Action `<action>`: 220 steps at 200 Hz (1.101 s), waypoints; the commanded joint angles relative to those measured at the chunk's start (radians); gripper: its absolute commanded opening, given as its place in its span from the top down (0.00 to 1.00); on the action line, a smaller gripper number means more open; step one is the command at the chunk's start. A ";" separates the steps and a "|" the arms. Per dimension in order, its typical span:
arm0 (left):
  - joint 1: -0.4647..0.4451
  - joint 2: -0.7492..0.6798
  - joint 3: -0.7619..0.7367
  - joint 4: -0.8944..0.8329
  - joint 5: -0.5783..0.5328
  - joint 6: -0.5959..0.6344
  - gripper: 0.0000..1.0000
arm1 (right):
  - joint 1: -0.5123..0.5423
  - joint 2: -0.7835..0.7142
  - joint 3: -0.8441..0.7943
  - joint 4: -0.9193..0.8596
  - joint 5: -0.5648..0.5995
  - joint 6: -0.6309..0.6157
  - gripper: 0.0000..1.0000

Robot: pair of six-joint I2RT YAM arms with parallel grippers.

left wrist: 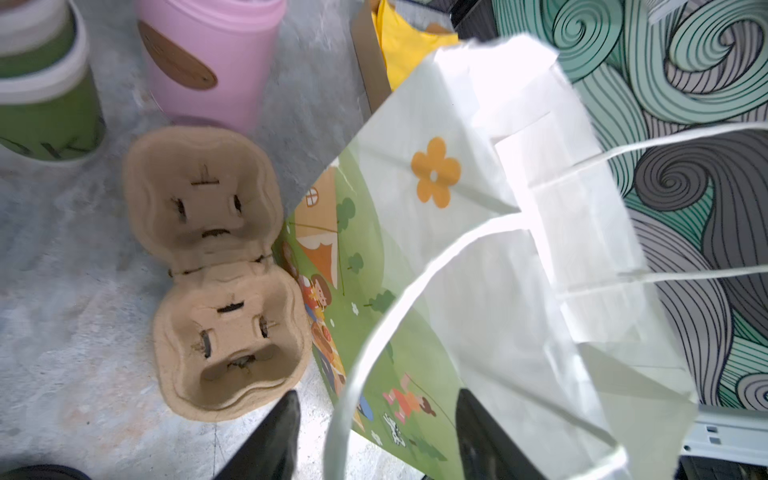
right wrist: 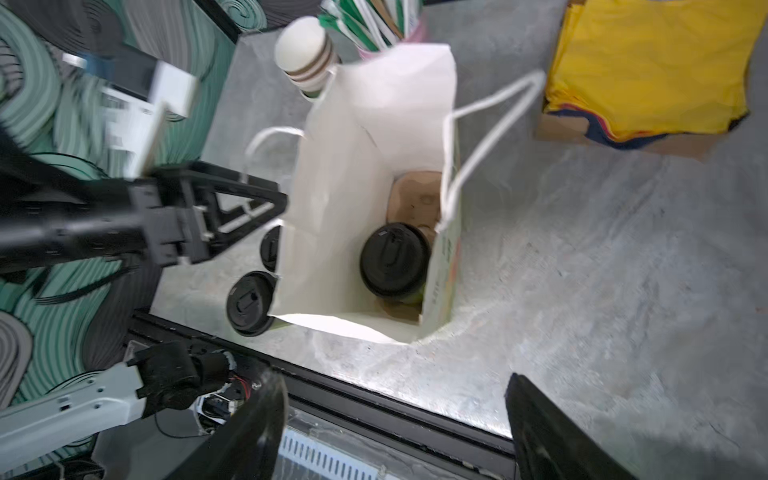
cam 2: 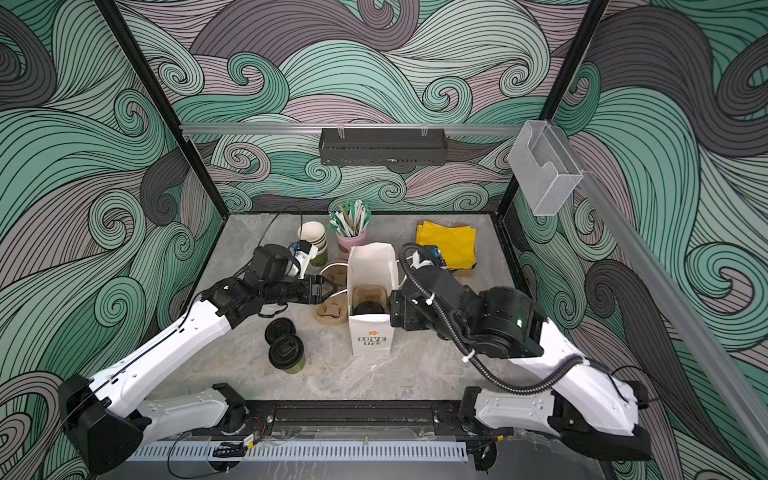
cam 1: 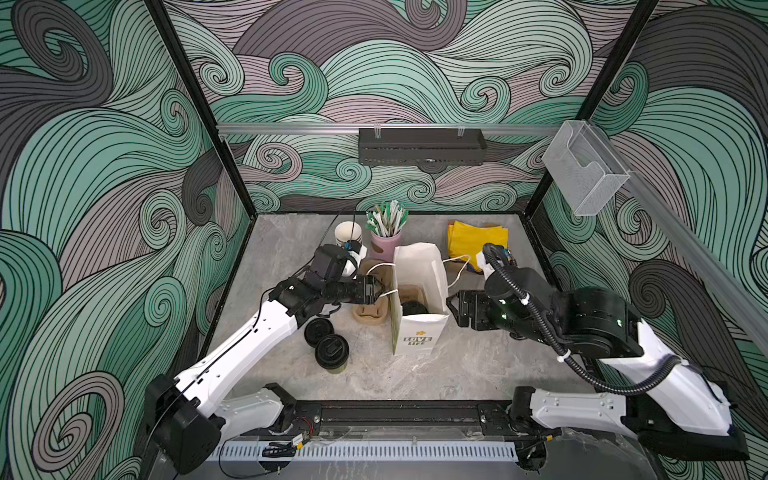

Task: Pack the takeout coffee

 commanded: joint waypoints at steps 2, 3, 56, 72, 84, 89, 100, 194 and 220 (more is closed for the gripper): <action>0.004 -0.093 -0.001 -0.023 -0.105 0.026 0.32 | -0.017 0.069 -0.047 -0.029 0.006 0.103 0.18; 0.004 -0.097 -0.001 -0.024 -0.109 0.026 0.31 | -0.017 0.071 -0.046 -0.028 0.007 0.102 0.18; 0.004 -0.177 0.044 -0.066 -0.226 0.030 0.30 | -0.110 0.151 -0.065 0.052 -0.042 0.039 0.32; 0.004 -0.182 0.069 -0.087 -0.272 0.033 0.30 | -0.125 0.173 -0.077 0.051 -0.058 0.014 0.41; 0.004 -0.186 0.086 -0.099 -0.305 0.038 0.30 | -0.134 0.183 -0.090 0.052 -0.071 -0.003 0.49; 0.004 -0.188 0.093 -0.101 -0.320 0.037 0.30 | -0.138 0.186 -0.096 0.052 -0.076 -0.006 0.53; 0.004 -0.189 0.110 -0.099 -0.341 0.042 0.30 | -0.149 0.194 -0.102 0.051 -0.085 -0.016 0.61; 0.004 -0.072 0.256 -0.018 -0.367 0.148 0.30 | -0.223 0.241 -0.040 0.000 -0.173 -0.220 1.00; 0.004 -0.015 0.294 -0.023 -0.313 0.189 0.29 | -0.245 0.267 0.020 -0.051 -0.196 -0.362 1.00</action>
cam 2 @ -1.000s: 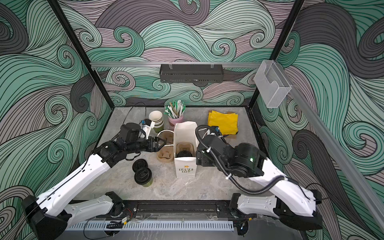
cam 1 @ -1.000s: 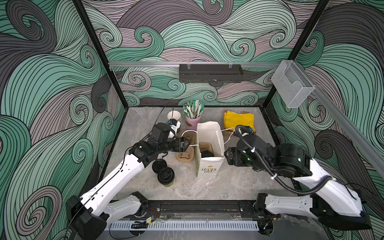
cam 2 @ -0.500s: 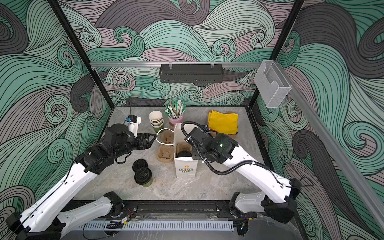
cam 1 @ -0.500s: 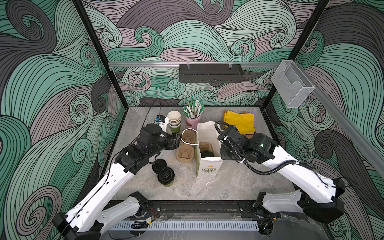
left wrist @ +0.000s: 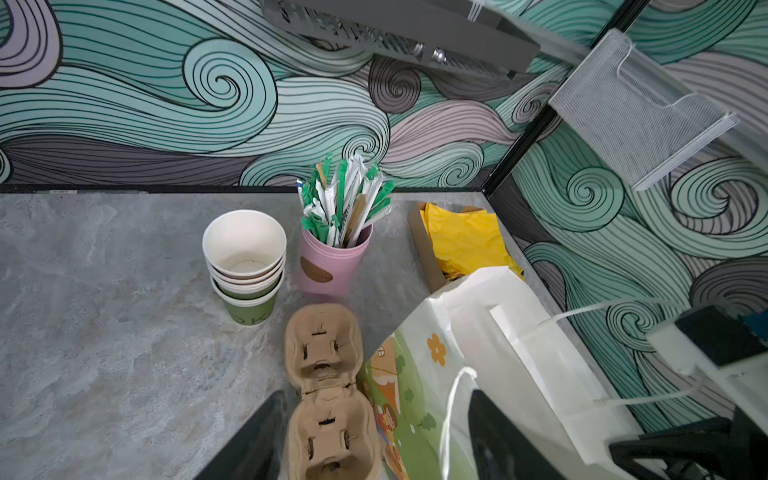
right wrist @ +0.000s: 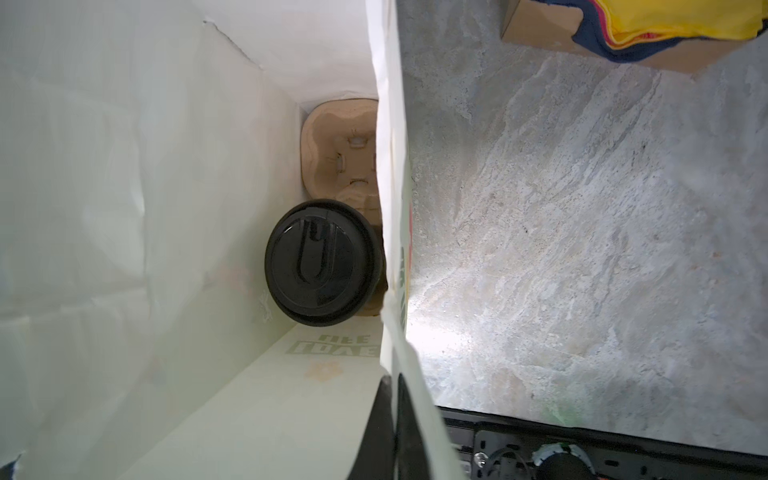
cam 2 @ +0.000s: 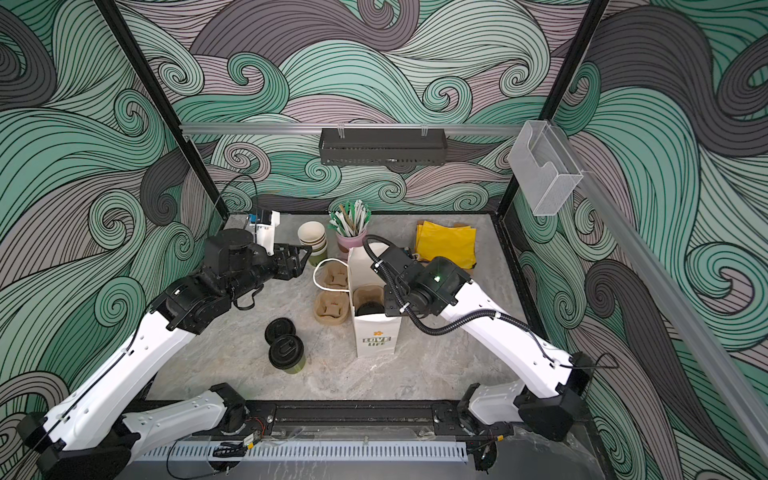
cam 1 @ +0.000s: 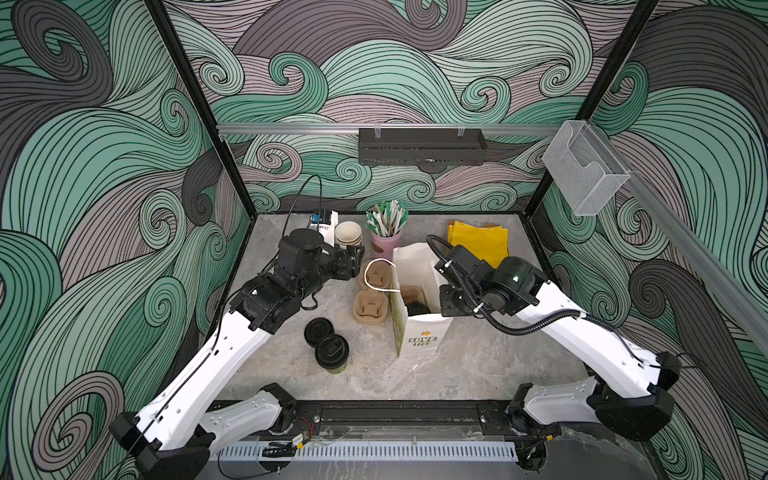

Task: Pack the takeout coffee

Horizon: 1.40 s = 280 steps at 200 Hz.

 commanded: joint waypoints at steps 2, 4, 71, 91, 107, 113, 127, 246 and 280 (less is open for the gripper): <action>0.004 0.046 0.064 0.017 0.050 0.069 0.29 | -0.019 0.022 0.069 -0.082 -0.023 -0.158 1.00; 0.004 0.051 0.068 0.014 0.057 0.072 0.29 | -0.021 0.025 0.075 -0.088 -0.023 -0.167 1.00; 0.004 0.239 0.234 -0.126 0.308 0.132 0.29 | -0.186 0.058 0.121 -0.161 -0.083 -0.428 1.00; -0.003 0.311 0.298 -0.175 0.365 0.128 0.29 | -0.227 0.069 0.141 -0.163 -0.077 -0.457 0.94; -0.011 0.369 0.354 -0.218 0.372 0.133 0.29 | -0.239 0.066 0.154 -0.163 -0.098 -0.448 0.84; -0.013 0.389 0.373 -0.234 0.370 0.139 0.29 | -0.241 0.060 0.156 -0.167 -0.100 -0.433 0.77; -0.017 0.425 0.414 -0.280 0.359 0.147 0.29 | -0.241 0.037 0.162 -0.189 -0.106 -0.375 0.56; -0.100 0.698 0.702 -0.463 0.242 0.328 0.23 | -0.131 -0.237 -0.035 -0.160 -0.112 0.487 0.21; -0.100 0.749 0.744 -0.458 0.255 0.354 0.22 | -0.120 -0.198 -0.075 -0.078 -0.102 0.589 0.20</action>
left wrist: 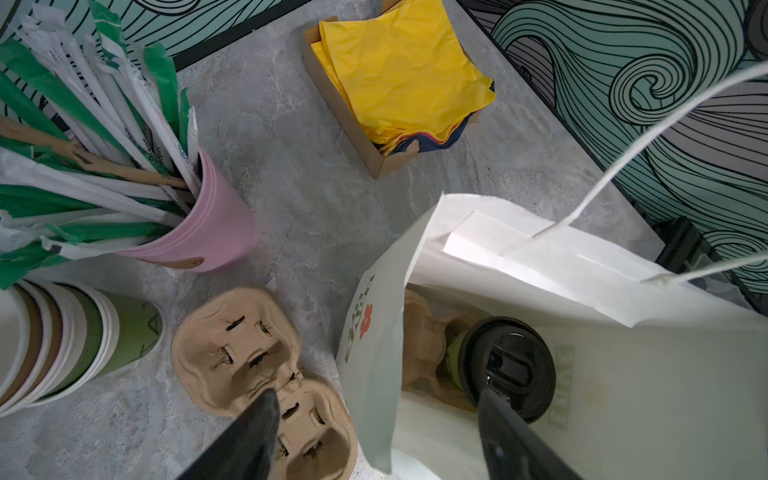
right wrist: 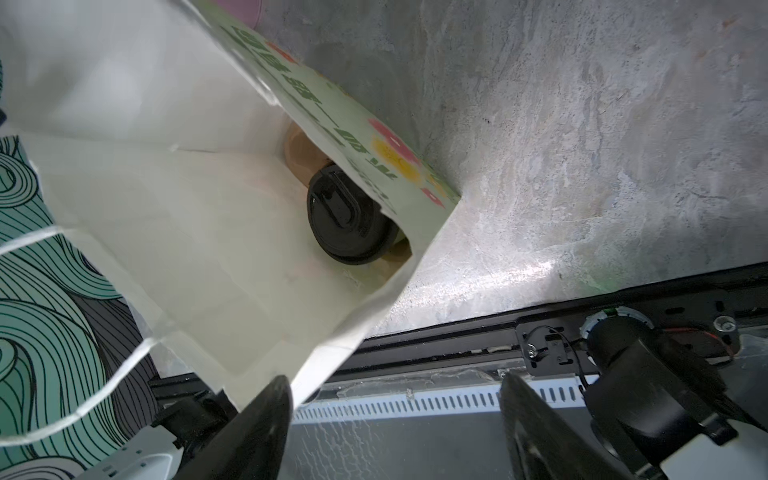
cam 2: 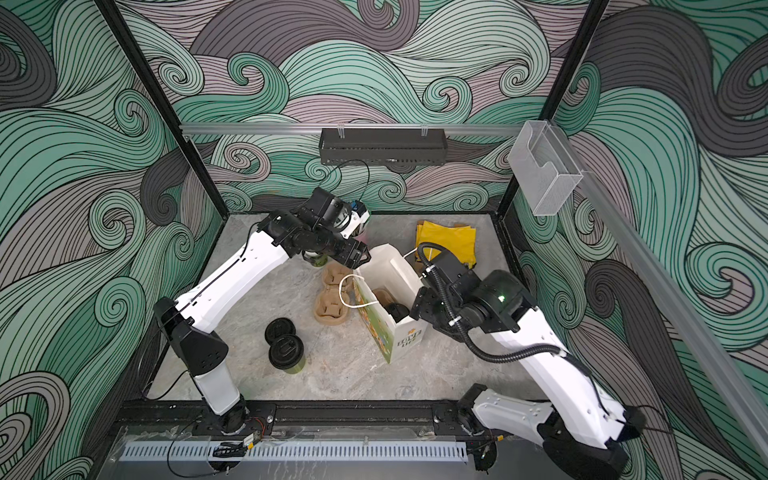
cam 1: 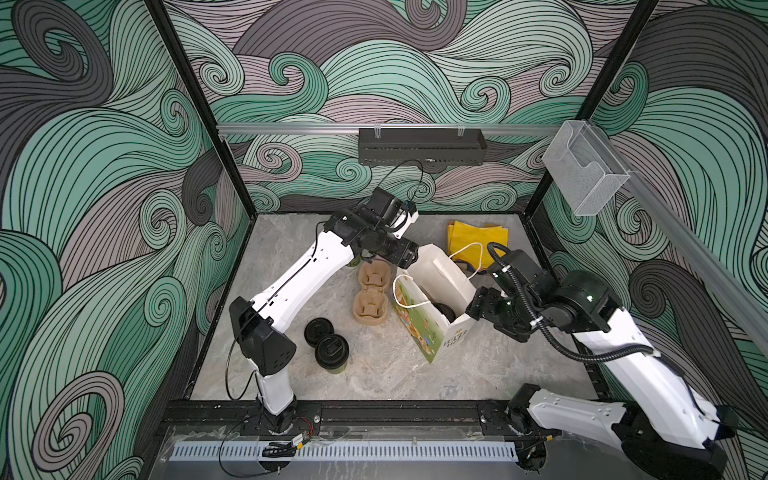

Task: Pack the takeout coffee

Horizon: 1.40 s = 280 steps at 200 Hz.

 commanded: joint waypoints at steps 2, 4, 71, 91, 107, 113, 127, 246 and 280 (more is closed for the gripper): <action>-0.004 0.026 0.044 -0.013 -0.004 0.043 0.22 | 0.009 0.027 -0.023 0.061 0.034 0.153 0.20; -0.003 0.028 0.043 -0.011 -0.003 0.043 0.22 | 0.009 0.031 -0.025 0.061 0.034 0.157 0.20; -0.004 -0.018 -0.007 0.063 -0.015 0.014 0.22 | 0.043 0.099 0.000 -0.074 0.043 0.246 0.48; -0.004 -0.022 -0.008 0.032 -0.062 0.024 0.22 | 0.043 0.097 0.013 -0.111 0.061 0.240 0.56; -0.004 -0.018 -0.003 -0.003 -0.099 0.041 0.22 | 0.040 0.099 0.021 -0.125 0.071 0.230 0.61; -0.003 -0.022 -0.006 -0.006 -0.102 0.043 0.22 | 0.038 0.101 0.025 -0.130 0.070 0.227 0.63; -0.004 -0.032 -0.013 0.000 -0.083 0.036 0.21 | 0.036 0.113 0.034 -0.136 0.067 0.217 0.68; -0.012 -0.185 -0.116 0.083 -0.093 -0.068 0.21 | -0.088 0.218 0.181 -0.171 0.046 -0.166 1.00; -0.010 -0.195 -0.145 0.070 -0.091 -0.079 0.21 | -0.149 0.260 0.221 -0.172 0.016 -0.336 1.00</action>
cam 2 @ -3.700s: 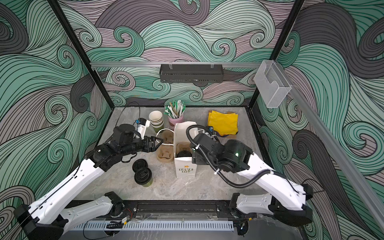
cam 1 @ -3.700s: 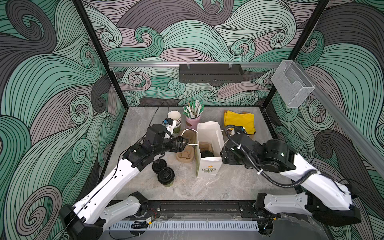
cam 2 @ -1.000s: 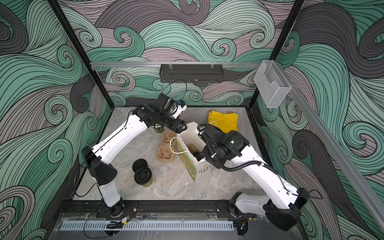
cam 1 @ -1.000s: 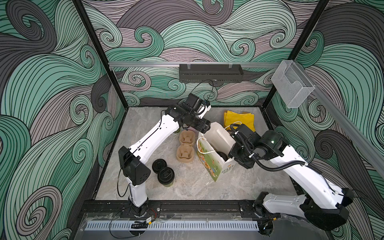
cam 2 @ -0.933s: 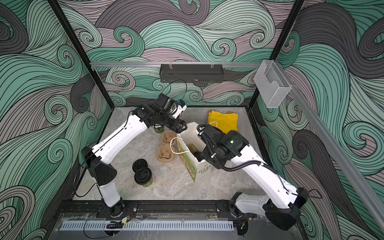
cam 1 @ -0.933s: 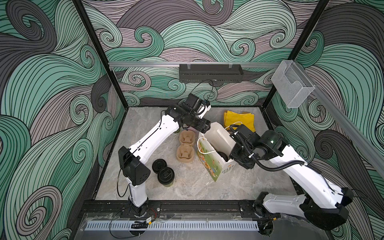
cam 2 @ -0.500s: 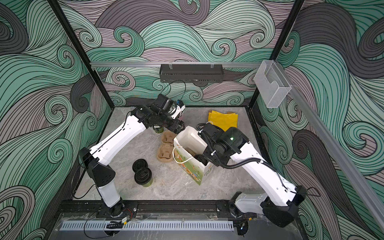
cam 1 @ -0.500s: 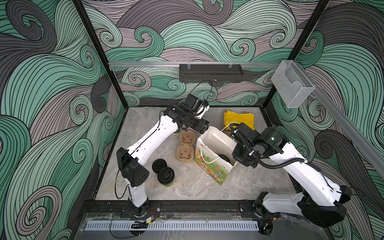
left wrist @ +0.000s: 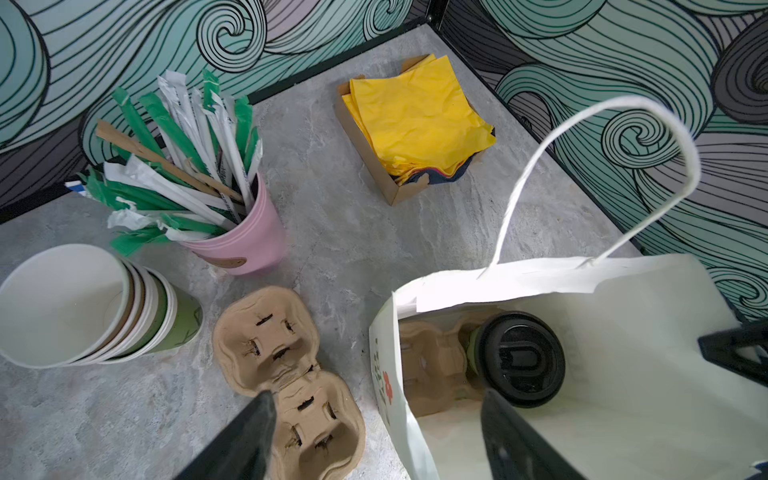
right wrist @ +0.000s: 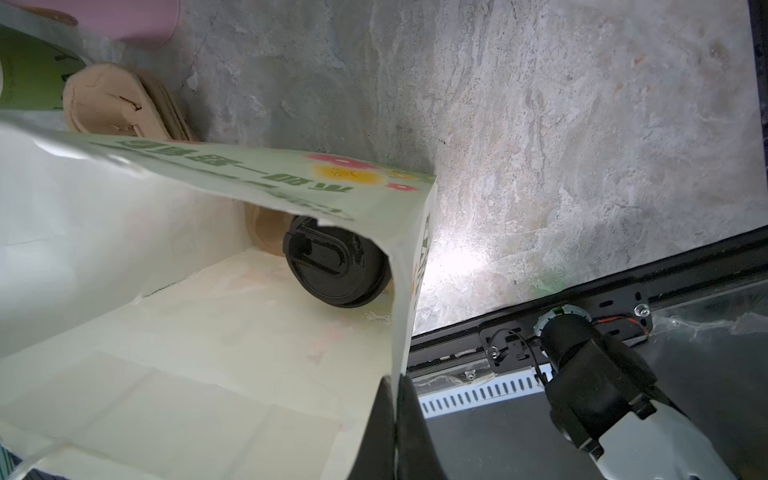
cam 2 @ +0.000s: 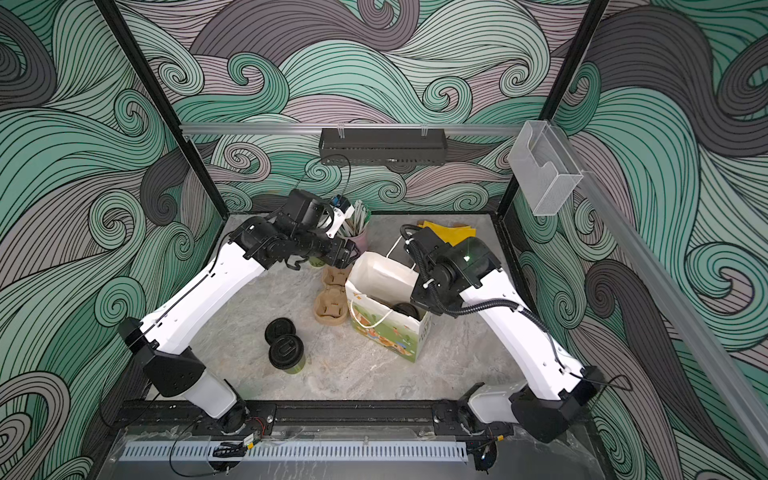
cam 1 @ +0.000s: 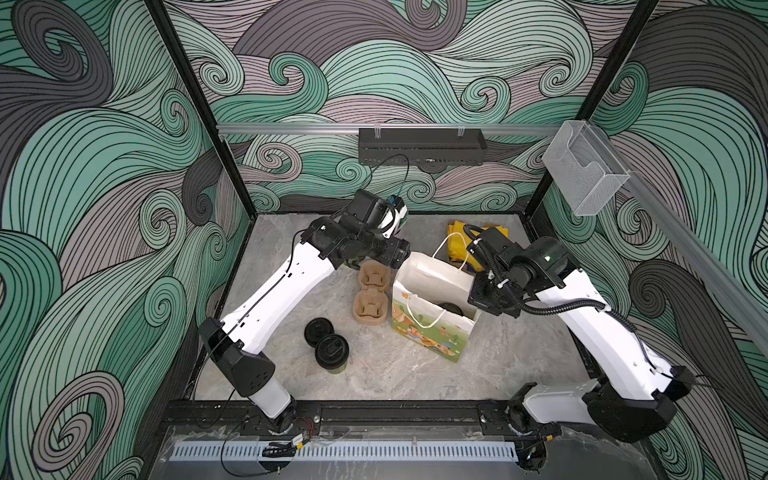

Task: Pack the takeout coffee

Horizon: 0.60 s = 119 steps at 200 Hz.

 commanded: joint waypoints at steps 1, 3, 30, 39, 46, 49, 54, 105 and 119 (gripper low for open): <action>-0.005 -0.003 -0.011 0.001 -0.012 -0.022 0.21 | -0.038 0.035 0.037 -0.027 -0.017 -0.166 1.00; -0.005 -0.001 -0.011 -0.003 -0.010 -0.024 0.21 | -0.041 0.037 0.040 -0.028 -0.016 -0.179 1.00; -0.004 0.018 -0.004 -0.037 -0.012 -0.083 0.21 | -0.085 0.092 0.082 -0.037 -0.025 -0.320 1.00; -0.005 0.023 -0.005 -0.042 0.000 -0.112 0.21 | -0.102 0.110 0.098 -0.037 -0.031 -0.359 1.00; -0.004 0.026 -0.006 -0.047 0.008 -0.139 0.21 | -0.115 0.123 0.112 -0.038 -0.033 -0.385 1.00; -0.004 0.027 -0.007 -0.049 0.012 -0.148 0.21 | -0.121 0.127 0.119 -0.038 -0.034 -0.395 1.00; -0.004 0.030 -0.008 -0.053 0.022 -0.161 0.21 | -0.129 0.137 0.130 -0.038 -0.034 -0.413 1.00; -0.007 0.071 0.003 -0.056 0.083 -0.221 0.23 | -0.228 0.220 0.204 -0.036 -0.025 -0.548 1.00; -0.007 0.070 0.005 -0.040 0.068 -0.212 0.23 | -0.252 0.246 0.229 -0.035 -0.021 -0.576 1.00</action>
